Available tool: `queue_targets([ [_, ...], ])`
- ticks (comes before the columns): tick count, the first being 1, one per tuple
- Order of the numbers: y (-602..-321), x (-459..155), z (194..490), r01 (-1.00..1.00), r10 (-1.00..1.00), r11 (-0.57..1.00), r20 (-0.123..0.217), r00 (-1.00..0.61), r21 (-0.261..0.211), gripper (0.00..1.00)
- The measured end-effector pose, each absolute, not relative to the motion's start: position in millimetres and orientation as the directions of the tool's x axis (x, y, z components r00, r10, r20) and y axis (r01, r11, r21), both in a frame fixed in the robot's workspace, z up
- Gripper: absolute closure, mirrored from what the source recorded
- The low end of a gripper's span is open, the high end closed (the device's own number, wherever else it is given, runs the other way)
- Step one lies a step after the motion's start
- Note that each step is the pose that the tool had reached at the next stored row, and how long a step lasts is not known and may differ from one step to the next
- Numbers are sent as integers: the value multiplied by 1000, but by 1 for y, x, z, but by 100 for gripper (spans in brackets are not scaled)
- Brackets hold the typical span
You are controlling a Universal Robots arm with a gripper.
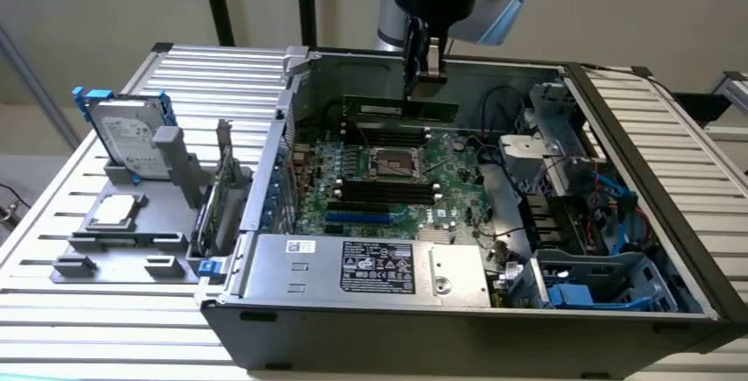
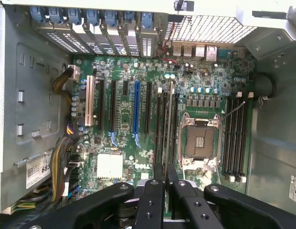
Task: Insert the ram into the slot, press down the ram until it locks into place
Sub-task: 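Insert the ram into the slot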
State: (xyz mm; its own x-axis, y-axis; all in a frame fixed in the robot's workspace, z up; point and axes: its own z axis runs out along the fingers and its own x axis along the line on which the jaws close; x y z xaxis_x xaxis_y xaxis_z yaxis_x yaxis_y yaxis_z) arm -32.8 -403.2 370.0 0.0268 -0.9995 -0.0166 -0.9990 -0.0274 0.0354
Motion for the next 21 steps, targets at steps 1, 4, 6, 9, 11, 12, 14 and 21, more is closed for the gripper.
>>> queue_targets([
  [1, -403, -33, 369, -999, -1000, -27, -17, 27, 35, 87],
  [4, -403, -33, 363, -999, -999, -28, -17, 27, 34, 87],
  [6, -403, -33, 360, -999, -999, -28, -17, 27, 34, 87],
  [9, -403, -33, 354, -999, -999, -28, -17, 27, 34, 87],
  [11, -403, -33, 351, -999, -999, -28, -17, 28, 34, 87],
  [12, -403, -33, 349, -999, -999, -28, -17, 28, 34, 87],
  [14, -403, -33, 345, -999, -999, -28, -17, 28, 34, 87],
  [21, -403, -33, 332, -999, -999, -30, -17, 29, 34, 87],
])
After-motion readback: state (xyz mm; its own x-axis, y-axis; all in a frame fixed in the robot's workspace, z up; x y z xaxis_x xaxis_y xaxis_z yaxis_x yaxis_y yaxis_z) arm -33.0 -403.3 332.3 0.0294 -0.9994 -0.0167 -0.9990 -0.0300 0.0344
